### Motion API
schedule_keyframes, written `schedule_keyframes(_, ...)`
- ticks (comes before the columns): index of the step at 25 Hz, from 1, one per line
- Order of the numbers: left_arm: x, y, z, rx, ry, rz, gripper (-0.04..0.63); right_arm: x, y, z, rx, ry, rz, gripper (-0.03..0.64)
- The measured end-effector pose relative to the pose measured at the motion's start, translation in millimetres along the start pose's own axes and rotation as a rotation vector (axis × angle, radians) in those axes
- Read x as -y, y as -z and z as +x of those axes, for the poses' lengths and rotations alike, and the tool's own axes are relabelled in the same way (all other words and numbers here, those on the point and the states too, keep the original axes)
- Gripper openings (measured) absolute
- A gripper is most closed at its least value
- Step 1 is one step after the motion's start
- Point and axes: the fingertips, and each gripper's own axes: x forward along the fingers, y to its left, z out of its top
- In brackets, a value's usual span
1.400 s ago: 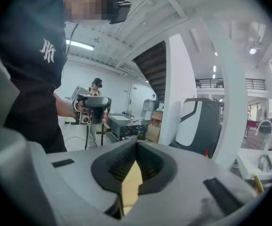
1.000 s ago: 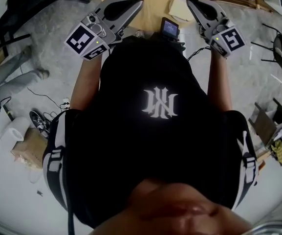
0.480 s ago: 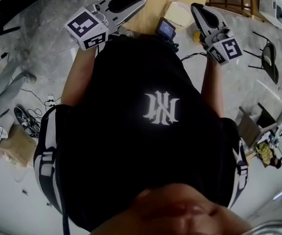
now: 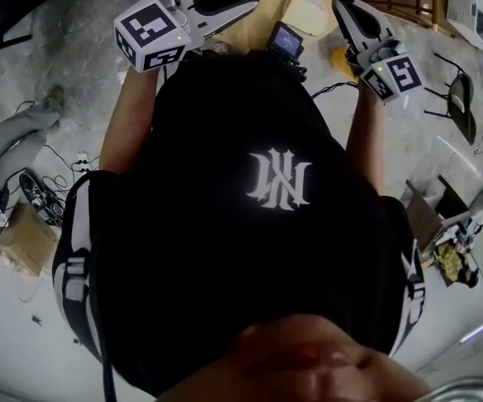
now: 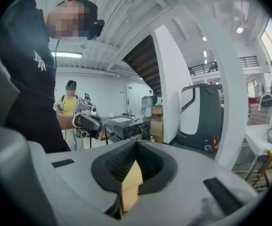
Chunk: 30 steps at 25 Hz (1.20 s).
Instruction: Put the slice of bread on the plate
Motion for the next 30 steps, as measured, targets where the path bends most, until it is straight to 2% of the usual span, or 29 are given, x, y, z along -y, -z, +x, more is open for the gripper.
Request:
schedule_keyframes(7,24,6,-9,0.007,0.022,-0.014,0.009,-9,6,-12,-0.013,0.051,0.051,0.005)
schedule_keyframes(17,42,12,15,-0.017,0.093,-0.018,0.009,-16,27,-41,-0.013,0.109,0.127,0.005)
schedule_keyframes(21,60,16,19,-0.029,0.071,-0.005,0.009,-30,36,-55,0.005,0.073,0.13,0.005)
schedule_keyframes(26,113,27,27,-0.037,0.023,0.009,0.009,-62,51,-92,0.039,0.003,0.133,0.003)
schedule_keyframes(30,154,36,26,-0.041,0.009,-0.01,0.009,-99,60,-114,0.062,-0.059,0.111,0.003)
